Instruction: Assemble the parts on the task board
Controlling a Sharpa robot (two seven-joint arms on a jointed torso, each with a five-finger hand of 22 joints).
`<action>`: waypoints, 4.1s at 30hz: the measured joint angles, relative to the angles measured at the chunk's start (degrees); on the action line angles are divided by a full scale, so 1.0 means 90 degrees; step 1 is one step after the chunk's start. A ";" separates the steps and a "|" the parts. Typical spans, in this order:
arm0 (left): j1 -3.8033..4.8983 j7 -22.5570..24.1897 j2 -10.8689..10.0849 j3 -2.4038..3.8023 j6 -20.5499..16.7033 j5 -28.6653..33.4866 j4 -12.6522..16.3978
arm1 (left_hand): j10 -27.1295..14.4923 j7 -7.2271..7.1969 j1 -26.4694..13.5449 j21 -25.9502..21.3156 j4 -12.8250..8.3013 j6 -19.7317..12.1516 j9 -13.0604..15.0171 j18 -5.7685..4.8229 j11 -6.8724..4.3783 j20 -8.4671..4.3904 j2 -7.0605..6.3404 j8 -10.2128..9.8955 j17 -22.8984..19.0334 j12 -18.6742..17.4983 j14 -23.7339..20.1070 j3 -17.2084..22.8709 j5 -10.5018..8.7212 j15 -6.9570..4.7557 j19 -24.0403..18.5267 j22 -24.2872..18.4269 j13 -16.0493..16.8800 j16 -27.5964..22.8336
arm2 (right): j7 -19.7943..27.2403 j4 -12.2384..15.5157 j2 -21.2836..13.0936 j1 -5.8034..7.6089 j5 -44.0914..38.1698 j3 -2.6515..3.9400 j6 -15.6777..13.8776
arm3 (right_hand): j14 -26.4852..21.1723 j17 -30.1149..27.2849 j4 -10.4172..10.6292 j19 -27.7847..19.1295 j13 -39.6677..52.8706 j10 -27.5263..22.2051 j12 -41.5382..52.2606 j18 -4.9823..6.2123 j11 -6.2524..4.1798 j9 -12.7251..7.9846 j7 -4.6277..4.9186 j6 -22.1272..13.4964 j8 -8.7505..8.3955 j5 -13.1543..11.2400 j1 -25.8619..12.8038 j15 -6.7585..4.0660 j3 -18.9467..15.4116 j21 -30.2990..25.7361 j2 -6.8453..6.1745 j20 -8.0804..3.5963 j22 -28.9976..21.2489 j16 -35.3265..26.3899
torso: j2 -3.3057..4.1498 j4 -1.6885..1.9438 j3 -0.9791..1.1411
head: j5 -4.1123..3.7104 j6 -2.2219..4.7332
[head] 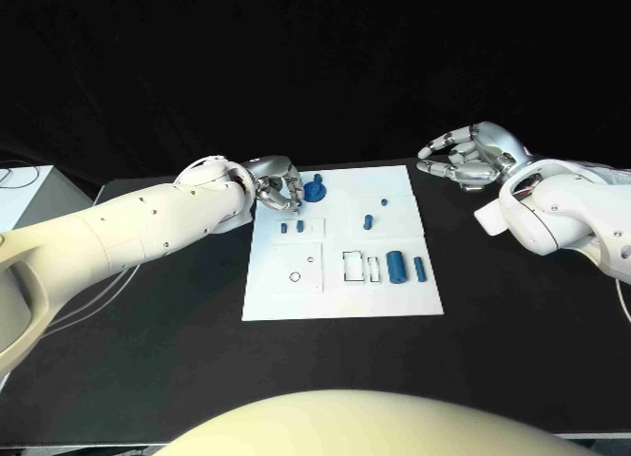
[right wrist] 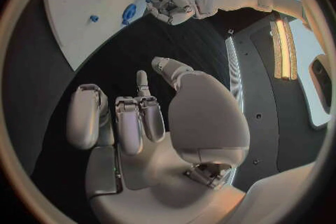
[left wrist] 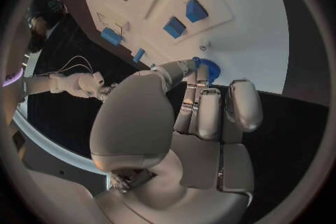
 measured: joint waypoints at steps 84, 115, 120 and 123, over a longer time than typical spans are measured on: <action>-0.0014 -0.0169 0.0023 0.0055 0.0626 0.0232 -0.0226 | 0.0112 -0.0025 -0.0051 0.0000 0.0001 0.0067 0.0032 -0.0001 -0.0023 0.0021 0.0000 -0.0026 -0.0027 -0.0148 -0.0023 0.0000 0.0000 0.0022 -0.0024 -0.0069 -0.0017 -0.0001 | -0.0004 0.0009 -0.0007 0.0014 -0.0004 0.0000 0.0000 | 0.0000 0.0000 0.0000 0.0024 0.0003 0.0000 0.0000 0.0000 0.0000 0.0016 0.0000 0.0000 -0.0032 0.0000 0.0000 0.0000 0.0000 0.0000 0.0000 -0.0024 0.0017 0.0000 | 0.0007 -0.0022 0.0004 | 0.0043 0.0000; -0.0027 -0.0228 -0.0011 0.0051 0.0633 0.0191 -0.0239 | 0.0158 -0.0025 -0.0050 -0.0030 -0.0018 0.0066 0.0021 0.0000 -0.0023 0.0045 0.0000 -0.0087 -0.0067 -0.0284 -0.0030 -0.0019 0.0001 0.0029 -0.0048 -0.0111 -0.0036 -0.0001 | -0.0006 0.0012 -0.0018 0.0015 -0.0007 0.0000 0.0000 | 0.0000 0.0000 0.0000 0.0024 0.0001 0.0000 0.0000 0.0000 0.0000 0.0014 0.0000 0.0000 -0.0031 0.0000 0.0000 0.0000 0.0000 0.0000 0.0000 -0.0024 0.0016 0.0000 | 0.0008 -0.0018 0.0003 | 0.0045 0.0000; -0.0034 -0.0228 -0.0020 0.0049 0.0620 0.0194 -0.0233 | 0.0181 -0.0001 -0.0050 -0.0030 -0.0018 0.0042 0.0017 0.0000 0.0000 0.0060 0.0000 -0.0162 -0.0076 -0.0380 -0.0045 -0.0019 0.0000 0.0045 -0.0062 -0.0113 -0.0041 0.0000 | -0.0006 0.0012 -0.0020 0.0015 -0.0007 0.0001 0.0000 | 0.0000 0.0000 0.0000 0.0024 0.0000 0.0000 0.0000 0.0000 0.0000 0.0013 0.0000 0.0000 -0.0031 0.0000 0.0000 0.0000 0.0000 0.0000 0.0000 -0.0024 0.0015 0.0000 | 0.0007 -0.0021 0.0005 | 0.0040 0.0000; -0.0042 -0.0228 -0.0047 0.0046 0.0619 0.0195 -0.0223 | 0.0181 0.0045 -0.0052 -0.0054 -0.0035 -0.0004 0.0006 0.0000 0.0001 0.0069 -0.0001 -0.0212 -0.0090 -0.0419 -0.0047 -0.0036 0.0001 0.0046 -0.0071 -0.0129 -0.0041 -0.0001 | -0.0006 0.0012 -0.0024 0.0015 -0.0007 0.0001 0.0000 | 0.0000 0.0000 -0.0012 0.0024 0.0000 0.0000 0.0000 0.0000 0.0000 0.0022 0.0000 0.0000 -0.0031 0.0000 0.0000 0.0000 0.0011 0.0000 0.0000 -0.0024 0.0015 0.0000 | 0.0005 -0.0021 0.0005 | 0.0035 0.0000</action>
